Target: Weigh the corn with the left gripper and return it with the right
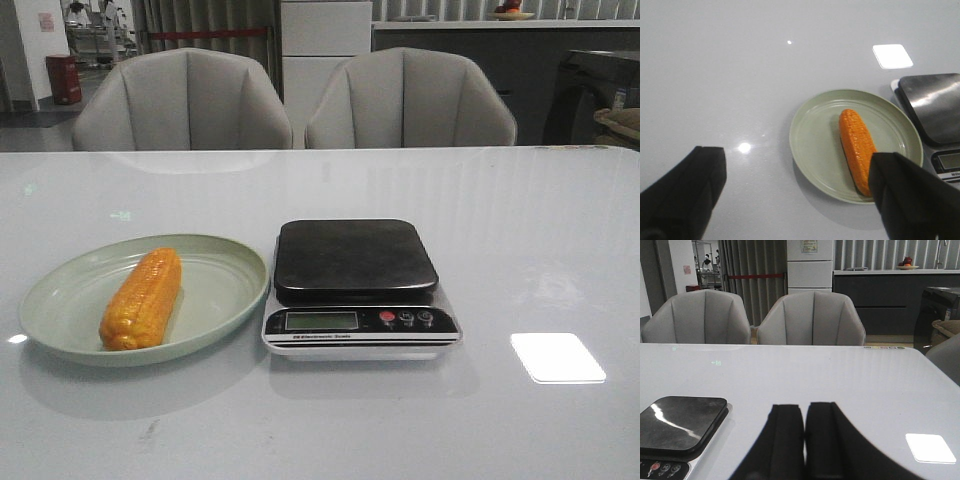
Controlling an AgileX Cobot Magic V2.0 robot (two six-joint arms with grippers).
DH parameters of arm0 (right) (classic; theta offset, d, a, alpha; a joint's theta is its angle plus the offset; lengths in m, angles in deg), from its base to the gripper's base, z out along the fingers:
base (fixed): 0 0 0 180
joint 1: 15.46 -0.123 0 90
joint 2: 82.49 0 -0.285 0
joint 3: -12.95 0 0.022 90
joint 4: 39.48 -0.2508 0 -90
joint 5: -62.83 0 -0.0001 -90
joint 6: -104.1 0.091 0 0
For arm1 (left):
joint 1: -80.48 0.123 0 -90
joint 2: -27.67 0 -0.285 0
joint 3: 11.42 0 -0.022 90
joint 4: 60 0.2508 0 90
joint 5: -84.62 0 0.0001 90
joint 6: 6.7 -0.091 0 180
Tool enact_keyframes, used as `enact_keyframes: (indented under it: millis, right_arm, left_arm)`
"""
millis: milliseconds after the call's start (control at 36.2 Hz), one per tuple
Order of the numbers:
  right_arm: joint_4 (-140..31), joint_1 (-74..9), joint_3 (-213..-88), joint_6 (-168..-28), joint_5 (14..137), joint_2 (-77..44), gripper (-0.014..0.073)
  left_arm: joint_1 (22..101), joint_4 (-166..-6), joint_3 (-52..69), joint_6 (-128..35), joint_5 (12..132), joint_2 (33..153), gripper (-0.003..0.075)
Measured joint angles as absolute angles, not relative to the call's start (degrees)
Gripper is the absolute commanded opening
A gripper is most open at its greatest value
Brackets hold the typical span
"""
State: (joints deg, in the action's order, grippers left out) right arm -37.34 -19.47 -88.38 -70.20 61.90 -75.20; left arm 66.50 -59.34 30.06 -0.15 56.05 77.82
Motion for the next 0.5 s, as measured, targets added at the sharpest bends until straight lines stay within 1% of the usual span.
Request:
enact_keyframes:
  millis: [166, 304, 442, 498]
  right_arm:
    - [-37.3, -19.5, -88.4, -70.2, 61.9, -75.2, 0.0182]
    - [-37.4, -19.5, -88.4, -70.2, 61.9, -75.2, 0.0182]
    - [-37.4, -19.5, -88.4, -70.2, 61.9, -75.2, 0.0182]
    - [-37.4, -19.5, -88.4, -70.2, 61.9, -75.2, 0.0182]
  left_arm:
    - [60.7, -59.4, 26.5, -0.1, 56.1, 86.3, 0.0637]
    - [56.5, -59.5, 23.2, 0.5, 56.1, 96.1, 0.0637]
    - [54.9, -60.0, 19.4, 2.6, 56.1, 105.5, 0.0636]
    - [54.8, -60.0, 18.1, 3.4, 56.2, 109.1, 0.0624]
